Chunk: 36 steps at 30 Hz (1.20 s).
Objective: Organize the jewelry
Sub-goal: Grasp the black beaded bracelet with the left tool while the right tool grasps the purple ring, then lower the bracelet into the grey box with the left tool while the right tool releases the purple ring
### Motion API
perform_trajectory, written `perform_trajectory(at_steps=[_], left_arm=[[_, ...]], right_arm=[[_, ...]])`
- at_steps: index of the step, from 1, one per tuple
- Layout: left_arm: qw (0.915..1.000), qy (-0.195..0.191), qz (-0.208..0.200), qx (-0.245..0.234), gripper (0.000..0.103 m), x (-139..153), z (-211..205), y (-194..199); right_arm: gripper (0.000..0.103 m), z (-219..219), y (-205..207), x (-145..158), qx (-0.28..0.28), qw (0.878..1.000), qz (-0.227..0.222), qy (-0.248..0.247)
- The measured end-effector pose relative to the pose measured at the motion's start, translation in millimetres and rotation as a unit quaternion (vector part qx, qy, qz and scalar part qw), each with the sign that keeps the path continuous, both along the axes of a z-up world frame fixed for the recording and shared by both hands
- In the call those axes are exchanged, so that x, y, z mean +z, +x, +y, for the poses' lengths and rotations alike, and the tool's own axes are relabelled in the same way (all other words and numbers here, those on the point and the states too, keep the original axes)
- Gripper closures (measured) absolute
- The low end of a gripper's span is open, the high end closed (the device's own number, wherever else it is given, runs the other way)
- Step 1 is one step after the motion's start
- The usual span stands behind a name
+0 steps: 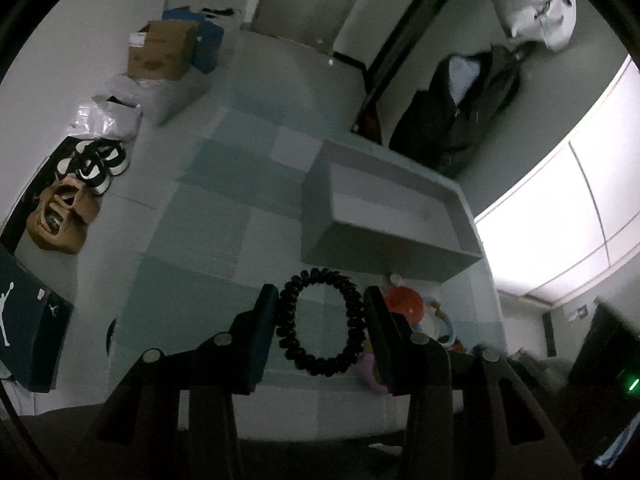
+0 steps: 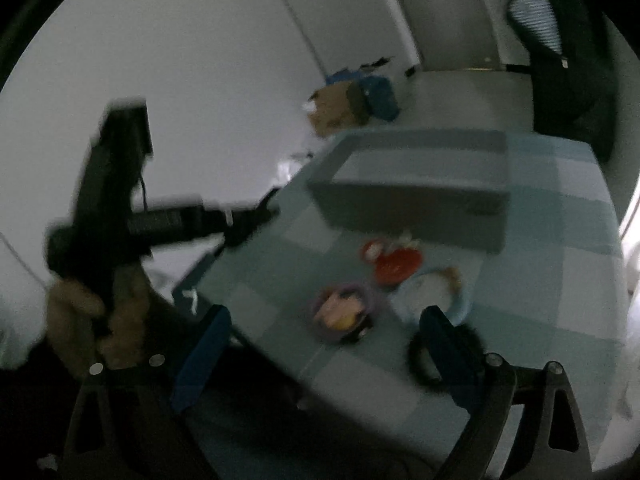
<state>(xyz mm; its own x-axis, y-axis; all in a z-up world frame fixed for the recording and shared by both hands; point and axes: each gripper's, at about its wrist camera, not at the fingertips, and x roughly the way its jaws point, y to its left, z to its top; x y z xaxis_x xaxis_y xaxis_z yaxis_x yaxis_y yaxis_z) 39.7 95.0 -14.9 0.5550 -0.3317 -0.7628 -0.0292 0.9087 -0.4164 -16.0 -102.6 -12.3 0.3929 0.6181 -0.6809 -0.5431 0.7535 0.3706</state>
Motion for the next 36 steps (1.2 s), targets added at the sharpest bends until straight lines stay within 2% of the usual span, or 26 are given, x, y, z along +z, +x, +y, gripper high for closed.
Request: perform_trajectory(at_steps=[3, 10, 14, 17, 19, 23, 27, 36], left_arm=[[0.9999, -0.006, -0.009, 0.01, 0.065, 1, 2, -4], [0.9994, -0.023, -0.016, 0.019, 0.065, 2, 17, -11], [0.9995, -0.015, -0.023, 0.017, 0.065, 4, 17, -11], [0.9996, -0.006, -0.026, 0.012, 0.065, 4, 15, -12], [0.9996, -0.004, -0.025, 0.008, 0.065, 3, 13, -13], [0.9997, -0.007, -0.024, 0.006, 0.065, 3, 14, -13], [0.9997, -0.009, -0.022, 0.004, 0.065, 2, 12, -12], [0.9996, -0.004, -0.02, -0.019, 0.065, 9, -6, -2]], right_arm=[[0.022, 24, -6, -15, 0.023, 0.999, 0.012, -0.034], [0.03, 45, -1, -34, 0.002, 0.994, -0.001, -0.106], [0.036, 44, 7, -34, -0.029, 0.99, -0.01, -0.139], [0.049, 55, 9, -36, -0.029, 0.987, -0.017, -0.155], [0.05, 60, 9, -36, -0.023, 0.986, -0.025, -0.165], [0.052, 60, 13, -35, -0.026, 0.987, -0.026, -0.154], [0.052, 48, 15, -18, -0.032, 0.994, -0.029, -0.097], [0.052, 18, 26, 27, -0.052, 0.998, -0.044, -0.011]])
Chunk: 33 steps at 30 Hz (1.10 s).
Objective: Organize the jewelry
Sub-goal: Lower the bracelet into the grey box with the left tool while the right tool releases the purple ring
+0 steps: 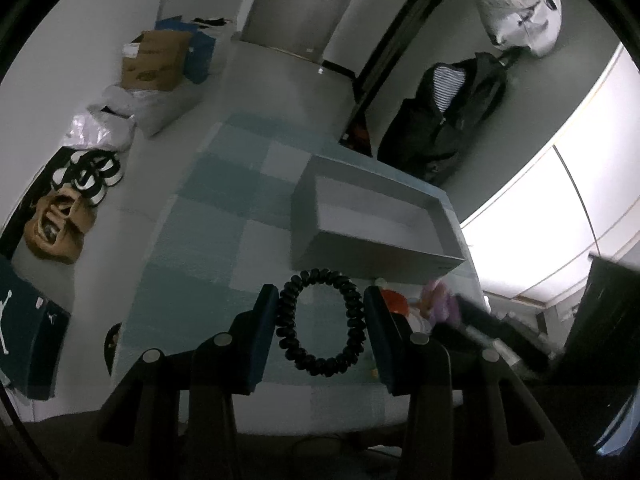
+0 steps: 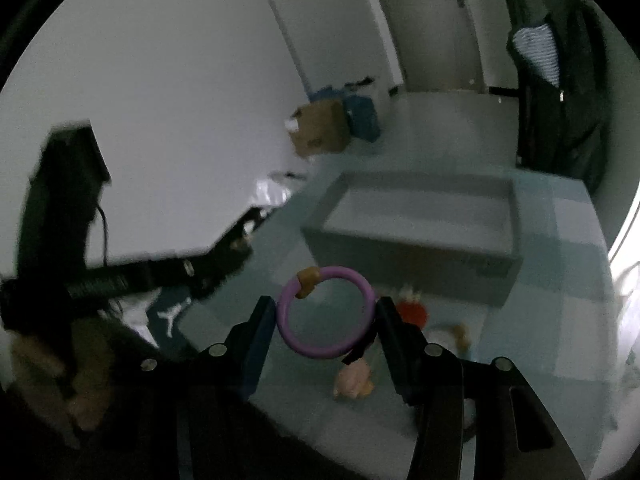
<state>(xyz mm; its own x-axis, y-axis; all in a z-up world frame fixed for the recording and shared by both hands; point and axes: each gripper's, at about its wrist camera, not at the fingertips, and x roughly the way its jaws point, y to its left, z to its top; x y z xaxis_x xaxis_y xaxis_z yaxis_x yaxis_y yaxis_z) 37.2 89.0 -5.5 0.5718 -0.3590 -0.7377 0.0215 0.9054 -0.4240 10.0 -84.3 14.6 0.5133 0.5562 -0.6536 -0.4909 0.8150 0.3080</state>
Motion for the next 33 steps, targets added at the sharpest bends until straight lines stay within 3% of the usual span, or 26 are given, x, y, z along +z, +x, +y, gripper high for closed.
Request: perform_trajectory(at_steps=[11, 18, 33], left_arm=[[0.9983, 0.033, -0.02, -0.044, 0.065, 21, -35, 46], [0.9973, 0.038, -0.013, -0.061, 0.065, 14, -45, 84], [0.9953, 0.028, 0.045, -0.081, 0.065, -23, -44, 105]], right_arm=[[0.052, -32, 67, 39, -0.02, 0.999, 0.0, 0.028], [0.052, -40, 116, 32, -0.016, 0.998, 0.039, 0.057], [0.052, -28, 147, -5, 0.008, 0.993, 0.104, 0.051]])
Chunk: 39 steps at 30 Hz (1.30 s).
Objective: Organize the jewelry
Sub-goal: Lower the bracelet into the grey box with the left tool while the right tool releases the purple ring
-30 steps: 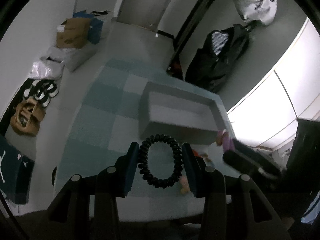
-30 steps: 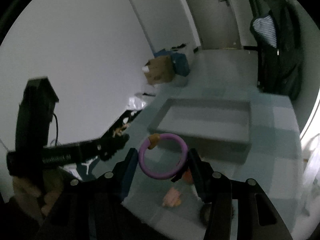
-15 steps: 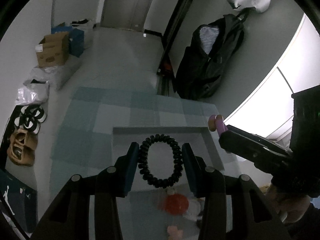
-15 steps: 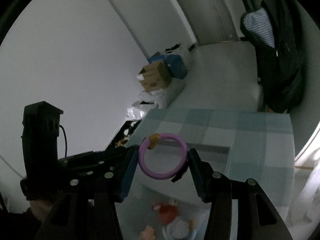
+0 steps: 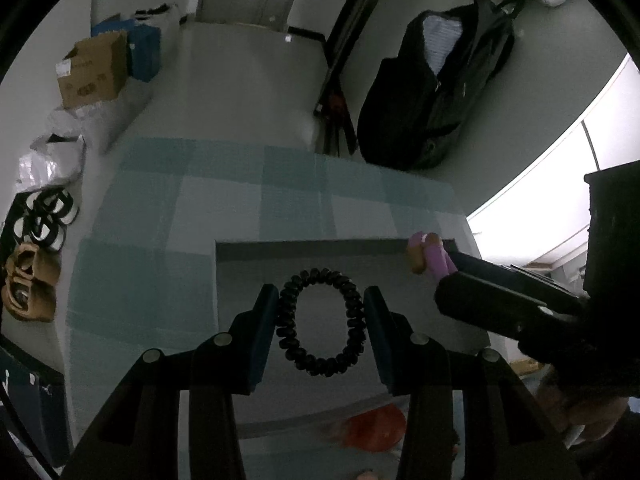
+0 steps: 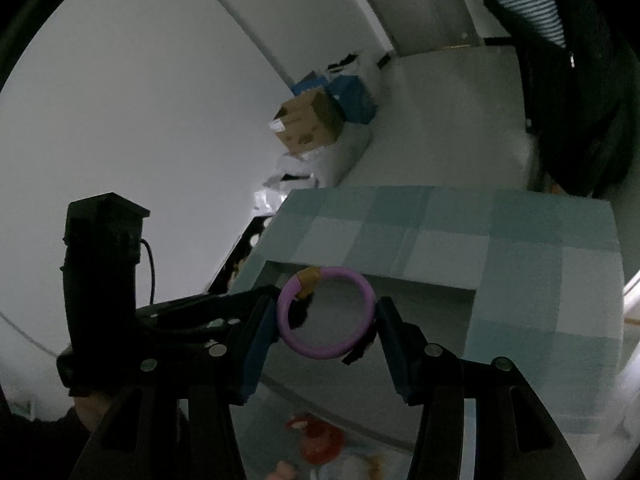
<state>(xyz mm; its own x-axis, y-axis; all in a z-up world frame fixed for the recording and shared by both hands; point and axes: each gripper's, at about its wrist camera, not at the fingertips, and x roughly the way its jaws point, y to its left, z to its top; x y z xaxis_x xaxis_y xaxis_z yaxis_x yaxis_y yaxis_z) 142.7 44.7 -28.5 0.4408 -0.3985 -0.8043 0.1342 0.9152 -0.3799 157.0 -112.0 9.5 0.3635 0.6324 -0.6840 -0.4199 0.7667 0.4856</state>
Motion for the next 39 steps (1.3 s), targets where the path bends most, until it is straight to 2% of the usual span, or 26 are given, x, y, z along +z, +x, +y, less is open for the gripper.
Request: perform_trajectory(at_steps=[4, 10, 13, 16, 17, 20, 25, 32, 39], left_arm=[[1.0, 0.009, 0.001, -0.001, 0.065, -1, -3, 6], [0.9998, -0.018, 0.006, 0.001, 0.064, -4, -4, 15], [0.999, -0.042, 0.013, -0.004, 0.057, -4, -4, 18], [0.9991, -0.042, 0.006, -0.002, 0.054, -2, -3, 18], [0.9987, -0.051, 0.006, -0.001, 0.046, -3, -1, 18], [0.9978, -0.067, 0.004, 0.007, 0.043, -1, 5, 16], [0.998, -0.062, -0.005, 0.014, 0.041, 4, 8, 9], [0.9985, -0.015, -0.05, 0.014, 0.041, 22, 6, -13], [0.9965, 0.02, -0.072, 0.038, 0.041, 35, 3, -31]], right_arm=[[0.052, 7, 2, -7, 0.005, 1.0, 0.009, -0.022], [0.05, 5, 8, -12, -0.013, 0.999, 0.016, -0.037], [0.05, 0, 11, -14, -0.028, 0.999, 0.02, -0.039], [0.04, -4, 12, -13, -0.037, 0.998, 0.027, -0.034], [0.036, -6, 12, -12, -0.041, 0.998, 0.026, -0.032], [0.034, -10, 10, -8, -0.046, 0.998, 0.02, -0.025], [0.03, -12, 3, 4, -0.047, 0.999, 0.0, -0.018], [0.021, -14, -9, 16, -0.053, 0.998, -0.019, -0.013], [0.016, -18, -26, 27, -0.061, 0.997, -0.047, -0.016]])
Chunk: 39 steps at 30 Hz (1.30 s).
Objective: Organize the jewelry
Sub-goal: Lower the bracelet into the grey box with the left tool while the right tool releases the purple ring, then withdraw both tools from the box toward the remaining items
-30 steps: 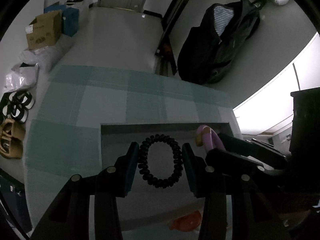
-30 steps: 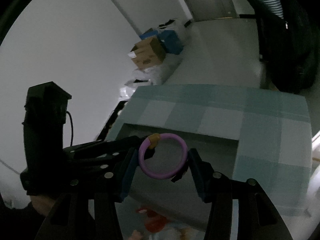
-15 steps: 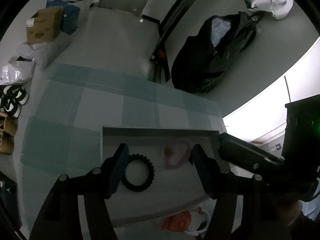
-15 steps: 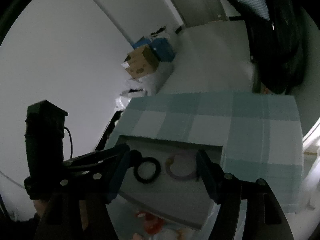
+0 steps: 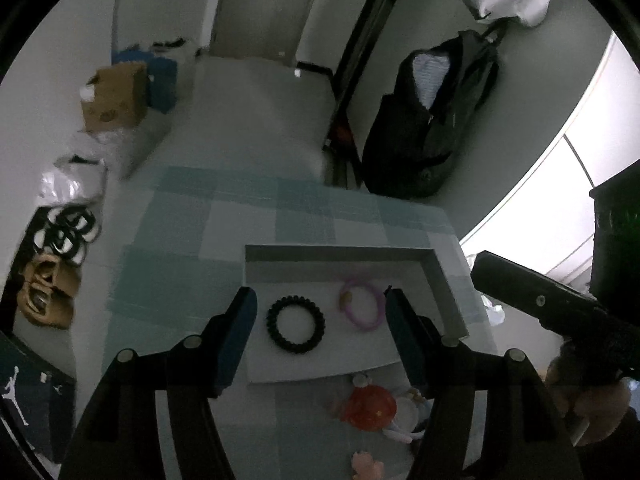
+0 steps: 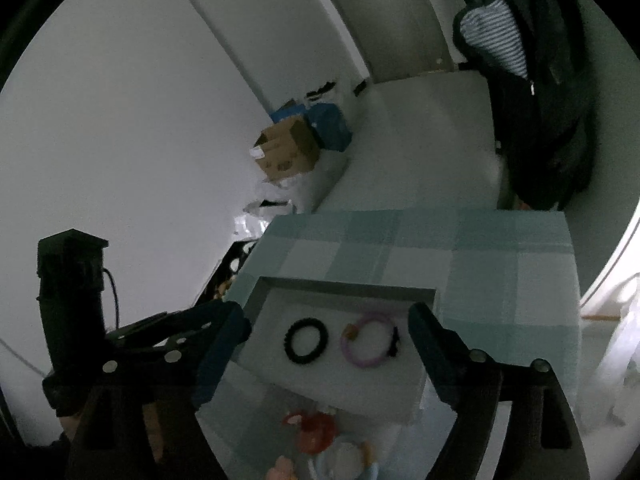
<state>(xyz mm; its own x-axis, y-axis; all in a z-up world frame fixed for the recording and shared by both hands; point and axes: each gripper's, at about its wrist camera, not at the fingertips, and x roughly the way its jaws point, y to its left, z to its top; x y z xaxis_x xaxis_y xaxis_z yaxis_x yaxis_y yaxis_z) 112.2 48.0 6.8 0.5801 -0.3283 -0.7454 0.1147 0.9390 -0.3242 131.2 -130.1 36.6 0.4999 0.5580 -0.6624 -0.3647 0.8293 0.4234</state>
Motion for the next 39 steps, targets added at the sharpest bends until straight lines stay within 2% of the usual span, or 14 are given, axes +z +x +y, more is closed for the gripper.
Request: perform_trajectory(at_steps=[5, 17, 22, 27, 31, 34, 39], left_arm=[[0.9993, 0.026, -0.025, 0.01, 0.041, 9, -4, -20], [0.9974, 0.064, -0.025, 0.022, 0.041, 4, -14, -56], [0.9978, 0.056, -0.028, 0.021, 0.04, 4, -15, -68], [0.9982, 0.054, 0.002, 0.027, 0.036, -11, -14, -75], [0.9978, 0.062, 0.013, 0.016, 0.036, -18, -17, -82], [0.9981, 0.052, 0.03, 0.01, 0.036, -26, -17, -86], [0.9966, 0.064, 0.044, -0.028, 0.036, -38, -35, -90]], right_arm=[[0.005, -6, -19, 11, -0.01, 0.999, -0.03, -0.01], [0.0, -29, -63, 12, -0.038, 0.997, -0.054, -0.032], [0.0, -38, -78, 9, -0.054, 0.997, -0.043, -0.039], [0.0, -41, -96, -5, -0.066, 0.997, -0.015, -0.035], [0.0, -36, -110, -13, -0.063, 0.996, -0.017, -0.057], [0.0, -36, -116, -21, -0.062, 0.996, -0.01, -0.064], [0.0, -37, -124, -30, -0.066, 0.996, 0.001, -0.066]])
